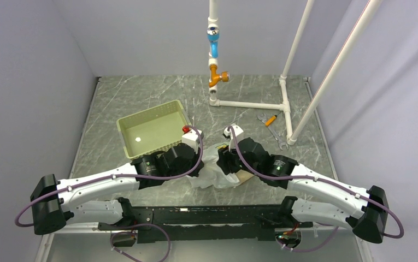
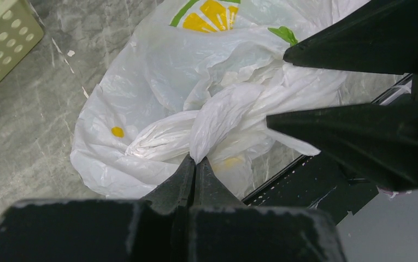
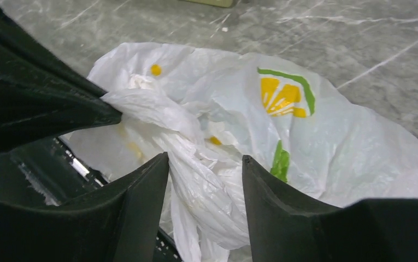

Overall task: Take the fake fruits out of the plastic bag
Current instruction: Untie the plastic bag at the center of the board.

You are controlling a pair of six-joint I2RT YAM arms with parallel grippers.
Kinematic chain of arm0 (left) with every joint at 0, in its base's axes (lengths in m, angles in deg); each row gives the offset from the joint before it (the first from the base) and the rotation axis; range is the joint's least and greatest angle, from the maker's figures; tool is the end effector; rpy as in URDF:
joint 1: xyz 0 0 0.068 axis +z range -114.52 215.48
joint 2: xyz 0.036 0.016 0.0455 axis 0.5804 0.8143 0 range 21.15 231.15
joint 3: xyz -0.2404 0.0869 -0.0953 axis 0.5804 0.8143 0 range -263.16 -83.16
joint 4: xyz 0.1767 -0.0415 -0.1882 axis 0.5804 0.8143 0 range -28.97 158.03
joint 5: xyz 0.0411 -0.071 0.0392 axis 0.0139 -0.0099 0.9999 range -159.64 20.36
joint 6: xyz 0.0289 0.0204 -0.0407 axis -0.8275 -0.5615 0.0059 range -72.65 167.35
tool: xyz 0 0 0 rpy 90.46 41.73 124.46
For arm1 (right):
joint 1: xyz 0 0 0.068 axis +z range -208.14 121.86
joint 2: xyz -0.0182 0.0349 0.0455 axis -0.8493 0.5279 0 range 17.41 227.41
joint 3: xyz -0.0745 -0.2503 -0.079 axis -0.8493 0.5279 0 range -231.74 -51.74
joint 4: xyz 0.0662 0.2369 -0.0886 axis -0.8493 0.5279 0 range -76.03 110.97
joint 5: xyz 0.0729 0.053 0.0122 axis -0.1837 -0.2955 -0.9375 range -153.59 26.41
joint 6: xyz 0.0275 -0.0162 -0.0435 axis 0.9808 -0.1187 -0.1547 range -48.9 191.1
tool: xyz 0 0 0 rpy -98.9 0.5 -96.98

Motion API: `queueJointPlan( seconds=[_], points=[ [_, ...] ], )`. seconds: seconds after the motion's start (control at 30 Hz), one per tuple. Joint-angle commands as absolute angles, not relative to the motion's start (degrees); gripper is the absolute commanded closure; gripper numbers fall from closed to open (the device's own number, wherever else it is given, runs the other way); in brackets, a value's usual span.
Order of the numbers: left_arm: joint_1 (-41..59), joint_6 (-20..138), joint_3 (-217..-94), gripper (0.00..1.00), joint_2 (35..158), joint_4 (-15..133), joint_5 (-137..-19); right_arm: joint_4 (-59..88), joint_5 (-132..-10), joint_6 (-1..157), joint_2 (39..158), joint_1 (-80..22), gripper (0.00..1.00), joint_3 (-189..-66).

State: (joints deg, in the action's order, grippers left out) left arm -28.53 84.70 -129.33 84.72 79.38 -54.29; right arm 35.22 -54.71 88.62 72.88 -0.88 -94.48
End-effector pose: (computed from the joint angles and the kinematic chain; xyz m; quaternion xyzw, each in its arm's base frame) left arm 0.1146 -0.2135 0.2706 0.1442 0.8723 -0.2743 0.3783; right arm 0.1200 0.1762 0.2745 -0.2650 0.8402 0.2300 0.4135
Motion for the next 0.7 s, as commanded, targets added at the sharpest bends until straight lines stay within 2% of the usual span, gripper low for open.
queueJointPlan(
  seconds=[0.0, 0.17, 0.27, 0.33, 0.37, 0.53, 0.67],
  points=[
    [-28.8, 85.5, -129.9, 1.00, 84.0, 78.9, -53.7, 33.8, -47.0, 89.1, 72.8, -0.5, 0.48, -95.2],
    [-28.8, 85.8, -129.2, 1.00, 83.4, 79.4, -53.1, 34.3, -44.0, 90.7, 70.9, -0.3, 0.65, -95.0],
    [-28.8, 86.4, -128.6, 1.00, 82.8, 80.1, -52.3, 33.6, -42.5, 91.4, 68.5, -0.4, 0.80, -94.0],
    [-28.8, 87.1, -127.9, 1.00, 82.0, 80.6, -51.6, 34.7, -40.0, 92.9, 67.6, -0.4, 0.95, -93.9],
    [-28.8, 87.5, -127.4, 1.00, 81.5, 80.4, -51.2, 35.2, -38.5, 93.6, 67.3, -0.4, 1.00, -94.0],
    [-28.8, 88.6, -125.4, 1.00, 79.6, 79.2, -50.2, 37.8, -32.2, 98.1, 63.6, -0.4, 1.00, -93.9],
    [-28.8, 89.0, -125.5, 1.00, 79.5, 79.7, -50.0, 31.9, -33.5, 97.7, 55.2, -0.5, 1.00, -90.4]
  ],
)
